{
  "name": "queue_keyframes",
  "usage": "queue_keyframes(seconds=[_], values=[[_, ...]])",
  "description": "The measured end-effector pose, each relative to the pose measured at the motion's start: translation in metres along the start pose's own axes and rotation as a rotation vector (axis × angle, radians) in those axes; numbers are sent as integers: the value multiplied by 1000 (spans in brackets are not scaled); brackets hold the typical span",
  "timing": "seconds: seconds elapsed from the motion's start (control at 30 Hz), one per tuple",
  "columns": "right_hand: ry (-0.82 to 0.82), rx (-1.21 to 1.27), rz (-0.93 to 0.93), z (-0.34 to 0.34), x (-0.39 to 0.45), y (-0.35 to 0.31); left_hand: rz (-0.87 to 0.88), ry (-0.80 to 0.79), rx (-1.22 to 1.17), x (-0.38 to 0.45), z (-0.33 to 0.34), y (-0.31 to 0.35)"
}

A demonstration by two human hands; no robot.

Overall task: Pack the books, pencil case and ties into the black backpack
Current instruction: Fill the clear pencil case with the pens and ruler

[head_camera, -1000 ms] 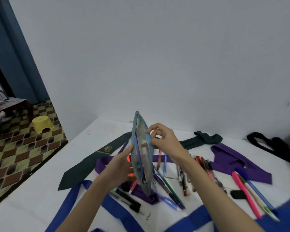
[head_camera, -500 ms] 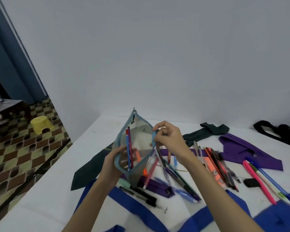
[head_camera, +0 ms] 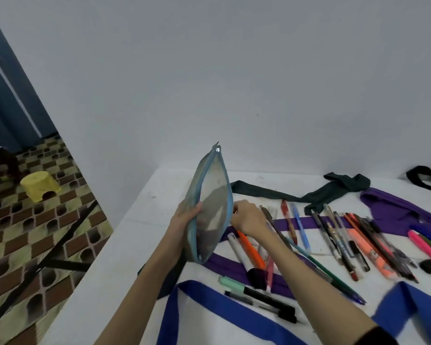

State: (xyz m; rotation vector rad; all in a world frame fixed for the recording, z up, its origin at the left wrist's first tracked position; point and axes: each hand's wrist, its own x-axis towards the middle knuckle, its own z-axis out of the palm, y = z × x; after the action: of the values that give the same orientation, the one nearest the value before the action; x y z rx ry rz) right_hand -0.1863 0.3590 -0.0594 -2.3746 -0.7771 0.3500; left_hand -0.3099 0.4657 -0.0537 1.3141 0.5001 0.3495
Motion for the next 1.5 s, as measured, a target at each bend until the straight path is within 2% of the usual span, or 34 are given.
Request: queue_keyframes(seconds=[0.1,0.2,0.27,0.37,0.53,0.6,0.7,0.8,0.9,1.07,1.13,1.23,1.3,1.37,1.43,1.5], values=[[4,-348,-5,15,10,-2,-9,-34,-35,14,1,4],[-44,-358,-9,26,23,4,-51,-22,-118,26,3,10],[-47,-322,18,31,34,8,-26,-82,-152,34,0,11],[11,-100,125,29,46,11,9,-107,-126,42,-7,14],[260,576,251,-11,48,0,11,-90,-99,51,-17,-1],[379,740,211,-34,43,-7,9,-104,-76,49,-18,-8],[536,845,108,-65,29,-25,29,-84,-17,50,-19,-11],[555,898,-36,-80,9,-49,17,-66,-18,50,-17,-8],[371,748,-109,-71,-8,-65,7,-85,-32,47,-15,-9],[183,127,-114,-45,-15,-70,18,-118,-110,48,-13,-4],[232,75,-153,-43,-15,-69,20,-115,-113,47,-11,-3],[492,310,-164,-50,-12,-58,-51,-84,-146,46,-11,-1],[561,387,-96,-52,-7,-41,-103,-75,-181,46,-11,0],[435,209,14,-46,-2,-17,-121,-86,-198,47,-12,-2],[142,-83,120,-33,1,8,-124,-95,-210,46,-12,-1],[-97,-219,193,-17,3,27,-110,-132,-209,44,-13,2]])
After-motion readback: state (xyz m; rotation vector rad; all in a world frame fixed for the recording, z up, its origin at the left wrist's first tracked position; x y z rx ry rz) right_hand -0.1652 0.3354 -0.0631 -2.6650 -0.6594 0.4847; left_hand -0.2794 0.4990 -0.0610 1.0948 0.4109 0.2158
